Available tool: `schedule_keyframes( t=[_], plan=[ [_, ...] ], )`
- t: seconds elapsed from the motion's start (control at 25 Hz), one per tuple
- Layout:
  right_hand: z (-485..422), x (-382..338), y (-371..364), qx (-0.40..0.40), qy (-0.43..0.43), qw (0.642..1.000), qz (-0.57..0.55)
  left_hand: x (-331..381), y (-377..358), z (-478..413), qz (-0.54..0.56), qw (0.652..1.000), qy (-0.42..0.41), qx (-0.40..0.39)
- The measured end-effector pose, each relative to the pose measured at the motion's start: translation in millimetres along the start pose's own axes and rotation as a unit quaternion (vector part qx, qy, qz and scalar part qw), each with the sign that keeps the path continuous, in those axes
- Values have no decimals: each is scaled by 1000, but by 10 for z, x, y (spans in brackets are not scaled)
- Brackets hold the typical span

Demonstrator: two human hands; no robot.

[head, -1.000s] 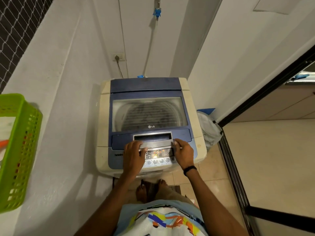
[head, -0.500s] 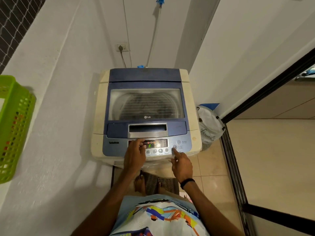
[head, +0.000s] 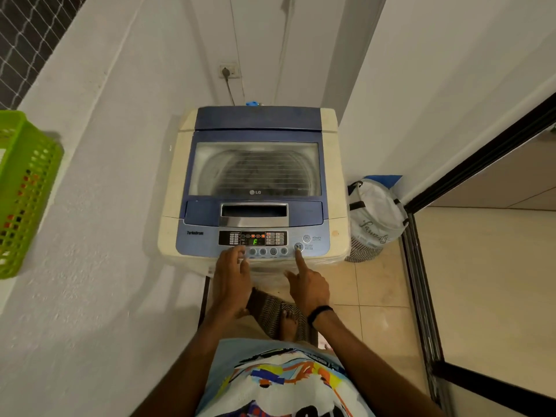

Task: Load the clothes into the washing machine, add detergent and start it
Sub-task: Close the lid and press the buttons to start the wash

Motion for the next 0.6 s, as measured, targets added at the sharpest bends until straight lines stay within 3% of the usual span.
schedule_keyframes(
  t=[0.6],
  plan=[
    [-19,-268,-155,-72,35,987,138,30,81,-414,10,1000,-25,-5]
  ],
)
Point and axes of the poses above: each hand's wrist, its own z-axis away from the middle knuckle, its own y-axis out of the back of the hand, x = y × z, the point moved 9 cm from there along -z, towards the middle knuckle, and after that the axes turned 2 degrees about -y, right-handed, at the moved point
